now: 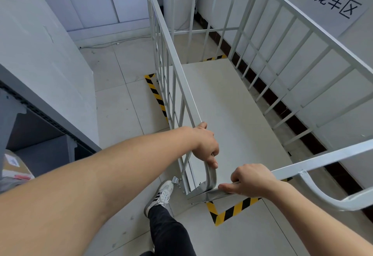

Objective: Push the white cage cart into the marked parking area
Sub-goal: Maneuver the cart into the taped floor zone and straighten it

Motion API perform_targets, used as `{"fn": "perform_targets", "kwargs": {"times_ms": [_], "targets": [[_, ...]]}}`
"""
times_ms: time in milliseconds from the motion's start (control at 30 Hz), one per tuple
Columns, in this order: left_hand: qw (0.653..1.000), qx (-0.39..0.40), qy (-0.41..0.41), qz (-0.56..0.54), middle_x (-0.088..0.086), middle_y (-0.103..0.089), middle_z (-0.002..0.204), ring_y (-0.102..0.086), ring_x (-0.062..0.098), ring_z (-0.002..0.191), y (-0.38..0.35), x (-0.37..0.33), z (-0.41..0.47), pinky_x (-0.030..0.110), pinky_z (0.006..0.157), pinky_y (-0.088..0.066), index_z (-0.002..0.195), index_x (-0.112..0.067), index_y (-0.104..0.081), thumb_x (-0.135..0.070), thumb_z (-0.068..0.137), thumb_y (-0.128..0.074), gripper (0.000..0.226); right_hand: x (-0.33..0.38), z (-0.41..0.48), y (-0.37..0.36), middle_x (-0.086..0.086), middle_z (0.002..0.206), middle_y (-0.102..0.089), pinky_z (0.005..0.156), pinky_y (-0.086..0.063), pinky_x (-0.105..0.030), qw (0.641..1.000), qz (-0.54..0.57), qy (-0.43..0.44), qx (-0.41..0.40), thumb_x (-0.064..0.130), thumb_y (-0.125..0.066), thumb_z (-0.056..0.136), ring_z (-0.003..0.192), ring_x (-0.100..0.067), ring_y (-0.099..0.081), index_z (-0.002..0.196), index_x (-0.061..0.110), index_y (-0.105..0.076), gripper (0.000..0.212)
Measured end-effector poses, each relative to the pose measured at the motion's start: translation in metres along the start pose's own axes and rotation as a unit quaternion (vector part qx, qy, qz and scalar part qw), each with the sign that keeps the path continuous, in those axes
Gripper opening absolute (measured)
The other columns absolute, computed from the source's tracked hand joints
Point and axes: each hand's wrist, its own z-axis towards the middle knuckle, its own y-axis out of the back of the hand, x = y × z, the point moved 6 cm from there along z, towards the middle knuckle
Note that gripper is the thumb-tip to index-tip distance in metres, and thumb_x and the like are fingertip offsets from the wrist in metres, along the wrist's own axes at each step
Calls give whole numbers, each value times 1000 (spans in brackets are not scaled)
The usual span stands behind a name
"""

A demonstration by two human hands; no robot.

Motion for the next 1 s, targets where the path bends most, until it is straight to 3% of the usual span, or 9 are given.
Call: {"fn": "perform_targets", "kwargs": {"times_ms": [167, 367, 467, 600, 900, 1000], "targets": [[1000, 3, -1, 1, -4, -62, 91, -44, 20, 105, -2, 1, 1, 47, 101, -19, 81, -26, -52, -64, 90, -36, 42, 2, -1, 1, 0, 50, -34, 48, -25, -31, 1000, 4, 2, 3, 91, -5, 48, 48, -16, -29, 52, 16, -34, 80], [1000, 7, 1, -2, -5, -60, 90, -43, 20, 104, -1, 0, 0, 48, 101, -16, 79, -27, -50, -64, 90, -36, 41, -1, -1, 1, 0, 50, -35, 47, -25, -30, 1000, -8, -12, 4, 84, -29, 73, 48, -16, -30, 52, 17, -35, 70], [1000, 9, 5, 0, -4, -60, 91, -43, 21, 104, -2, 0, -1, 48, 101, -17, 79, -27, -50, -64, 90, -36, 41, -1, -1, 0, 2, 49, -35, 47, -25, -30, 1000, -8, -11, 1, 87, -20, 66, 47, -15, -30, 52, 17, -36, 73], [1000, 8, 10, -3, -5, -58, 89, -41, 20, 102, -2, 0, 0, 47, 100, -17, 78, -27, -49, -64, 90, -37, 41, -2, 0, 0, 2, 49, -37, 47, -26, -30, 1000, -10, -15, -7, 82, -31, 75, 47, -15, -31, 52, 17, -37, 69], [1000, 8, 15, 2, -4, -61, 92, -43, 21, 104, 0, -1, 0, 47, 103, -18, 82, -27, -52, -64, 90, -36, 41, -2, 0, -1, 2, 48, -37, 46, -26, -29, 1000, 3, 0, -16, 90, -9, 52, 46, -14, -31, 51, 18, -38, 78], [1000, 8, 14, -2, -4, -60, 90, -40, 19, 100, 0, 0, 0, 47, 103, -17, 81, -27, -51, -65, 90, -36, 41, -3, 1, -1, 1, 48, -36, 46, -25, -29, 1000, 6, 1, -14, 91, -11, 54, 46, -15, -30, 51, 17, -37, 78]]}}
